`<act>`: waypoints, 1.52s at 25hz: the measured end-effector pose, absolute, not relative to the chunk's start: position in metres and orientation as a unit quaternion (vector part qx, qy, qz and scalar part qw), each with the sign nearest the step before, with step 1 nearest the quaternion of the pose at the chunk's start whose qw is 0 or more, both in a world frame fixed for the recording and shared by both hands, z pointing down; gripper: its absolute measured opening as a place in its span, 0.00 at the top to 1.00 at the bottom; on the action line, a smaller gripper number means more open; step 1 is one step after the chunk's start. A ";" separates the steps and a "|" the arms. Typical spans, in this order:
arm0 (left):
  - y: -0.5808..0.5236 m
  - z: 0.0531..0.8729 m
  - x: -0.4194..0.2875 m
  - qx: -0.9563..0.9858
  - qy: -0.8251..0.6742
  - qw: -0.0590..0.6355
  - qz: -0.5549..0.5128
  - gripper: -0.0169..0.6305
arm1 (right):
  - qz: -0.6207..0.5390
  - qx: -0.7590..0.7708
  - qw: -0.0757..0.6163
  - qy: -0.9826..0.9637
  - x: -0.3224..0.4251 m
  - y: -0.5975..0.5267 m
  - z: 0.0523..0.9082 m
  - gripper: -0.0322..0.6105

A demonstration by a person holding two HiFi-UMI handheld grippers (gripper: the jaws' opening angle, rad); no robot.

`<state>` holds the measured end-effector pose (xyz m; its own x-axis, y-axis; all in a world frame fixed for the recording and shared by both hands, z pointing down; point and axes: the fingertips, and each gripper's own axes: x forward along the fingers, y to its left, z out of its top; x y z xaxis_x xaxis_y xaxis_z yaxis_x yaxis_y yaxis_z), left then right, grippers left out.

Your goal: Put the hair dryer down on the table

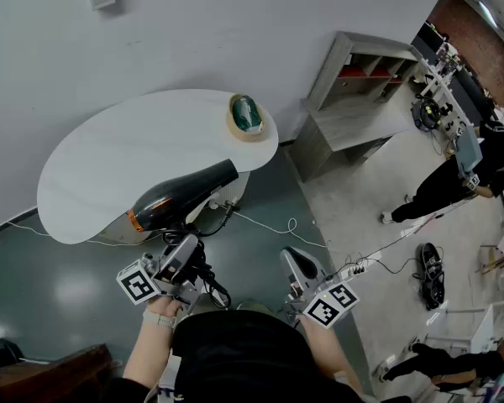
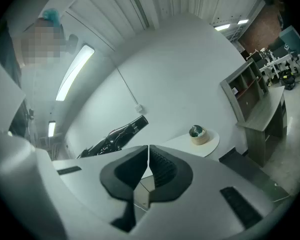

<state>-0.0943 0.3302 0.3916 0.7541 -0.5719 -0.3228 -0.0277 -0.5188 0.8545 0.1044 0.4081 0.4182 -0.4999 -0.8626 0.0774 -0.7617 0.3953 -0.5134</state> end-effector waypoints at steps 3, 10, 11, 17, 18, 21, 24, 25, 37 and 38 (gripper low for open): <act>0.328 0.393 -0.102 0.825 -0.186 0.450 -0.289 0.54 | -0.257 -0.488 0.108 0.827 0.097 0.400 0.419 0.92; 0.313 0.403 -0.141 0.824 -0.183 0.450 -0.291 0.54 | -0.270 -0.474 0.097 0.833 0.049 0.374 0.425 0.92; 0.310 0.406 -0.148 0.824 -0.182 0.450 -0.293 0.54 | -0.272 -0.473 0.095 0.833 0.041 0.370 0.427 0.92; 0.299 0.414 -0.165 0.822 -0.175 0.452 -0.300 0.54 | -0.249 -0.494 0.071 0.830 0.037 0.355 0.430 0.91; 0.296 0.415 -0.166 0.821 -0.176 0.452 -0.300 0.54 | -0.251 -0.495 0.072 0.828 0.039 0.352 0.431 0.91; 0.283 0.418 -0.167 0.817 -0.178 0.455 -0.306 0.54 | -0.261 -0.500 0.078 0.822 0.047 0.334 0.436 0.91; 0.265 0.423 -0.163 0.811 -0.186 0.460 -0.311 0.54 | -0.269 -0.497 0.081 0.821 0.056 0.311 0.444 0.91; 0.259 0.423 -0.161 0.810 -0.190 0.459 -0.311 0.54 | -0.270 -0.493 0.082 0.823 0.059 0.302 0.447 0.91; 0.152 0.419 -0.115 0.795 -0.246 0.448 -0.327 0.54 | -0.292 -0.421 0.076 0.856 0.110 0.163 0.450 0.91; 0.144 0.418 -0.109 0.791 -0.250 0.449 -0.333 0.54 | -0.293 -0.415 0.075 0.858 0.115 0.153 0.449 0.91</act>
